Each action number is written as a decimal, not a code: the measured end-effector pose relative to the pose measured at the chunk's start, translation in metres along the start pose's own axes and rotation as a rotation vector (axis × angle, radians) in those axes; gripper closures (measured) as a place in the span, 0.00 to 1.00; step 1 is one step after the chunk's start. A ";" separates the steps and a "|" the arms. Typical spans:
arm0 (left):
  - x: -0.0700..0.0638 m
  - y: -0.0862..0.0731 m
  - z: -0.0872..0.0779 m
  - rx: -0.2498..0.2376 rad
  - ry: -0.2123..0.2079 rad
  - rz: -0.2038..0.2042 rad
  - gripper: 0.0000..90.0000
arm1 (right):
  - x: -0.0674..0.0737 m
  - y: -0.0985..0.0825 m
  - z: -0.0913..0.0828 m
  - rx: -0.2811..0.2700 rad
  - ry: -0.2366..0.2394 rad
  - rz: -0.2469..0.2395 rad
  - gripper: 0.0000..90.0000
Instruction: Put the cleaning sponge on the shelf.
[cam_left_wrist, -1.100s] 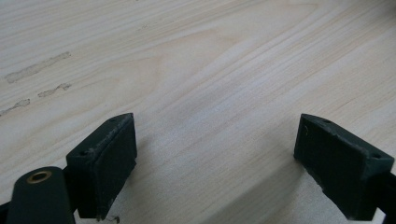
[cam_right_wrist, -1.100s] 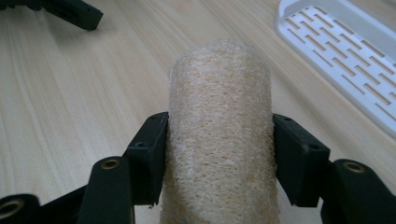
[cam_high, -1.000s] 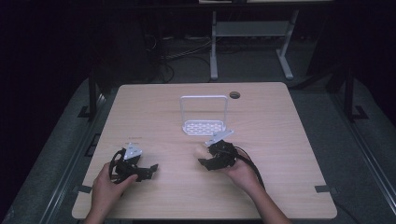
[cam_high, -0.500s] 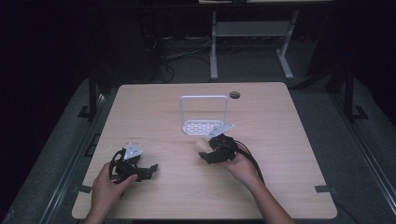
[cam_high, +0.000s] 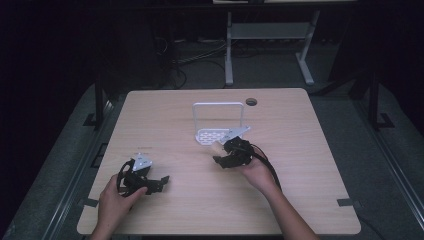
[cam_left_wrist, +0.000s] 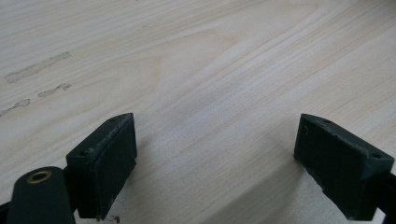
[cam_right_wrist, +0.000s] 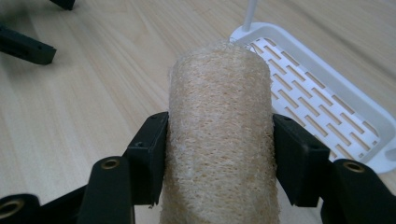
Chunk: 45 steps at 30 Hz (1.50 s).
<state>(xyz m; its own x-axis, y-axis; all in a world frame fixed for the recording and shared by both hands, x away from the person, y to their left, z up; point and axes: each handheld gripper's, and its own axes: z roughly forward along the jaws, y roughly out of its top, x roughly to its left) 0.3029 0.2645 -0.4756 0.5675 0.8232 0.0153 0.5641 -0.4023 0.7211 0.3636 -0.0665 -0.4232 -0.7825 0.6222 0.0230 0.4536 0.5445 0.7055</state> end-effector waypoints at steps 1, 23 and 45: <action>0.000 0.000 0.000 0.000 0.000 0.000 0.14 | -0.001 0.000 0.000 0.001 -0.002 0.002 0.46; 0.000 0.000 0.000 0.003 -0.001 -0.005 0.14 | -0.018 0.016 0.016 0.007 -0.046 0.008 0.45; 0.000 0.000 0.000 0.000 -0.001 -0.005 0.14 | -0.035 0.031 0.038 0.023 -0.086 0.020 0.45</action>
<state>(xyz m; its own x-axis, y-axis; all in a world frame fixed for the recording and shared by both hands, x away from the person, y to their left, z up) 0.3026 0.2642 -0.4755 0.5651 0.8249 0.0107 0.5673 -0.3980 0.7209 0.4208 -0.0499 -0.4290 -0.7342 0.6784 -0.0251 0.4792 0.5441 0.6887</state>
